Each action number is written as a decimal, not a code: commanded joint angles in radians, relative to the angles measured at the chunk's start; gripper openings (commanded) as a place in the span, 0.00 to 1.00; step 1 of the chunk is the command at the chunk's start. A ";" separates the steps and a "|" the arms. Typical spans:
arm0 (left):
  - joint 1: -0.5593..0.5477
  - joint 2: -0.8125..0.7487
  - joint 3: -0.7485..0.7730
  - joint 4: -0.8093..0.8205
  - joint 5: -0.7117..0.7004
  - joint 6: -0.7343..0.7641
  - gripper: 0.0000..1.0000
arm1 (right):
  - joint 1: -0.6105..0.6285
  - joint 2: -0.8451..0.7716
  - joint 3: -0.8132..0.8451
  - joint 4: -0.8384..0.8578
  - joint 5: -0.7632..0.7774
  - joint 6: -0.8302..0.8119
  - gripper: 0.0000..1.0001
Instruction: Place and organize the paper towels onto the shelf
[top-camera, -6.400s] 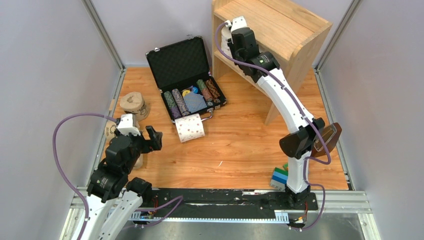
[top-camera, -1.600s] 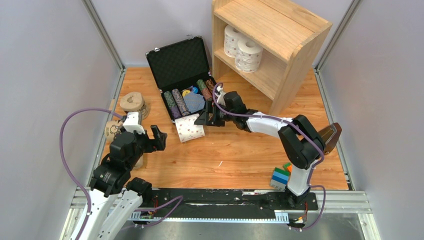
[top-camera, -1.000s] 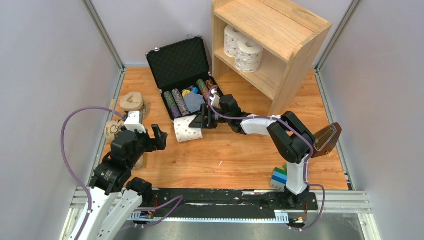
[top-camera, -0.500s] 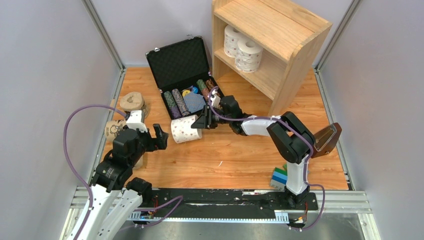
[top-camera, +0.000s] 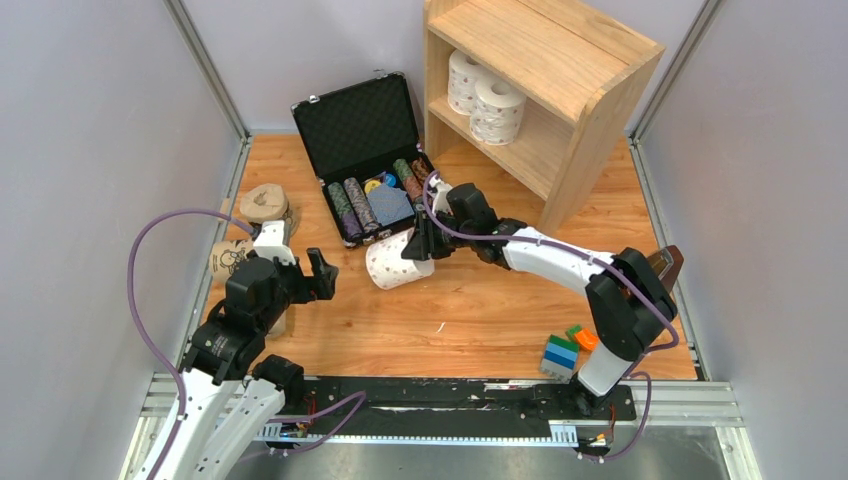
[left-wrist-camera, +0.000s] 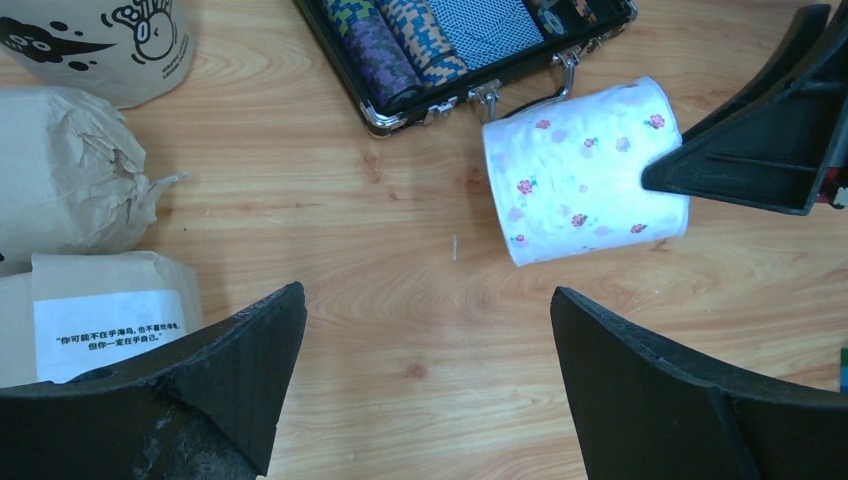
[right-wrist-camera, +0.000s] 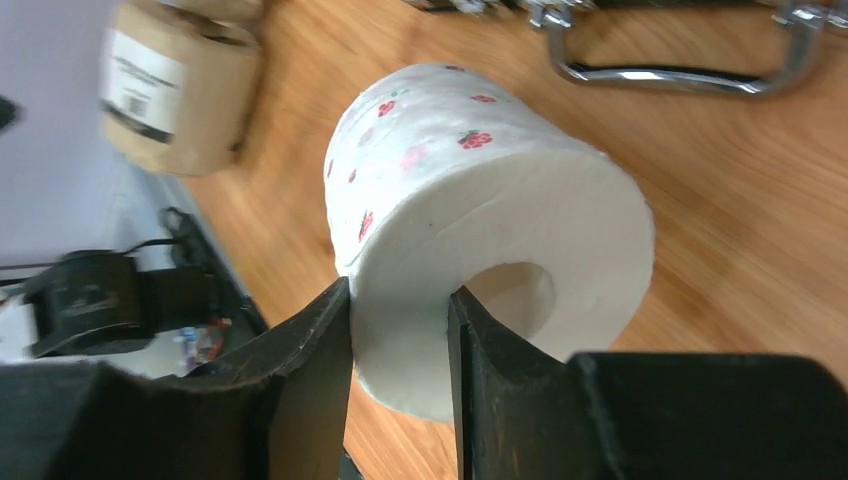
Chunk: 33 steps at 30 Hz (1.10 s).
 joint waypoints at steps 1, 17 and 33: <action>-0.003 -0.002 -0.005 0.042 0.014 0.009 1.00 | 0.056 -0.069 0.150 -0.378 0.259 -0.159 0.14; -0.003 -0.006 -0.007 0.047 0.030 0.009 1.00 | 0.275 0.213 0.615 -1.098 0.782 -0.212 0.24; -0.003 -0.023 -0.009 0.046 0.025 0.006 1.00 | 0.289 0.306 0.734 -1.124 0.721 -0.180 0.52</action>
